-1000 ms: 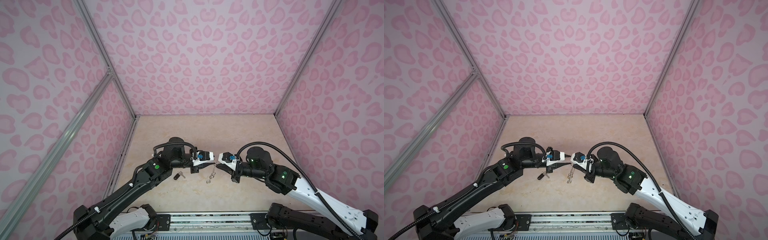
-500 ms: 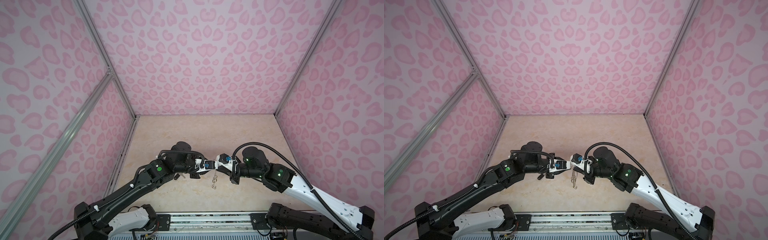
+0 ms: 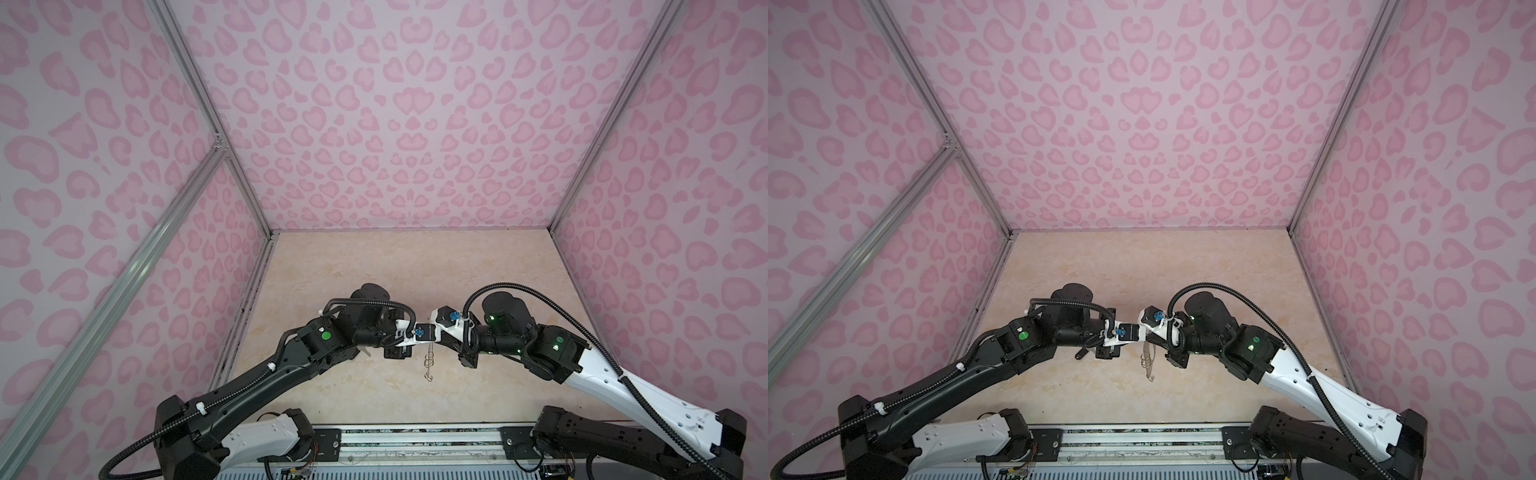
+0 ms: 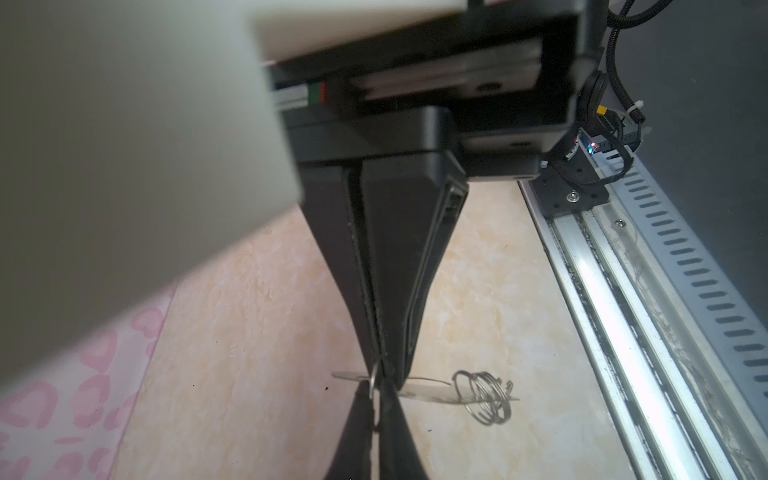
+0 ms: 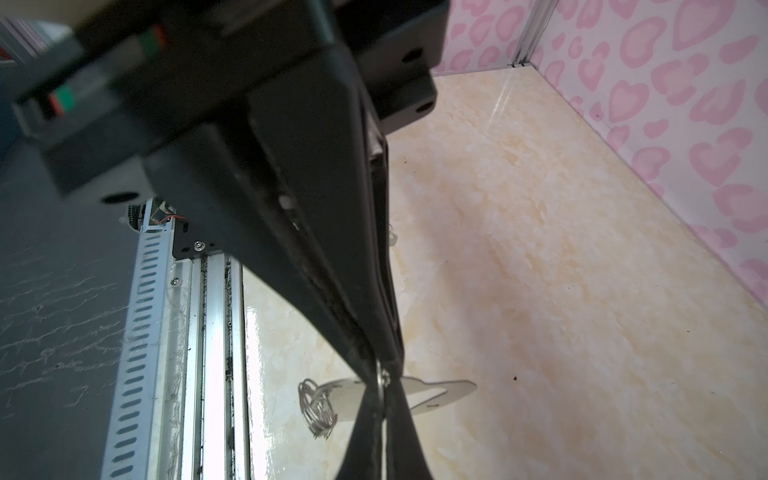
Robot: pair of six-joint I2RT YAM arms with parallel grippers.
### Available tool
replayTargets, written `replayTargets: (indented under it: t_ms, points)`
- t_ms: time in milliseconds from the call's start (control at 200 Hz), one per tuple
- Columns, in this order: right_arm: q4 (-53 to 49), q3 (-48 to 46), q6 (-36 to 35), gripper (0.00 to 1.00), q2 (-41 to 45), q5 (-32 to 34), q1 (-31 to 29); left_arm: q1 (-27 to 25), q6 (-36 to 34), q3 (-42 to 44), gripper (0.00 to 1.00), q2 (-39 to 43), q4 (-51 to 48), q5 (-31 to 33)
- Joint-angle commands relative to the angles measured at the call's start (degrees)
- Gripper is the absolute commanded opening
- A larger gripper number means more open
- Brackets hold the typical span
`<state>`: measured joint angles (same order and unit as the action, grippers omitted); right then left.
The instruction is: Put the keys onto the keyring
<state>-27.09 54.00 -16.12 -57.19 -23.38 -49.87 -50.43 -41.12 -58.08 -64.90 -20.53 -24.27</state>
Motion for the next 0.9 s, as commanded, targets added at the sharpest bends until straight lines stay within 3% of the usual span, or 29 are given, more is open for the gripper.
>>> replayTargets:
  t_ms: [0, 60, 140, 275, 610, 895]
  points:
    - [0.1, 0.4, -0.7, 0.0, 0.0, -0.6, -0.2, 0.0, 0.2, -0.6, 0.03, 0.1, 1.7, -0.5]
    - [-0.6, 0.1, -0.4, 0.06, 0.7, 2.2, -0.1, 0.1, 0.9, 0.0, 0.03, 0.5, 2.4, -0.4]
    - [-0.8, -0.7, 0.9, 0.24, 2.0, 7.5, -0.1, 0.6, 2.1, 1.0, 0.03, 1.1, 3.4, -0.7]
    - [-1.1, -1.4, 8.4, 0.41, 3.9, 16.2, 1.0, 3.0, 5.7, 4.0, 0.03, 2.8, 7.5, -2.7]
    - [-4.1, -6.7, 33.8, 0.41, 4.8, 33.0, 4.8, 8.2, 13.4, 13.3, 0.03, 7.6, 20.5, -6.1]
    - [-4.6, -8.9, 40.6, 0.4, -1.0, 33.8, 15.2, 9.2, 13.9, 14.3, 0.03, 8.2, 23.4, -10.2]
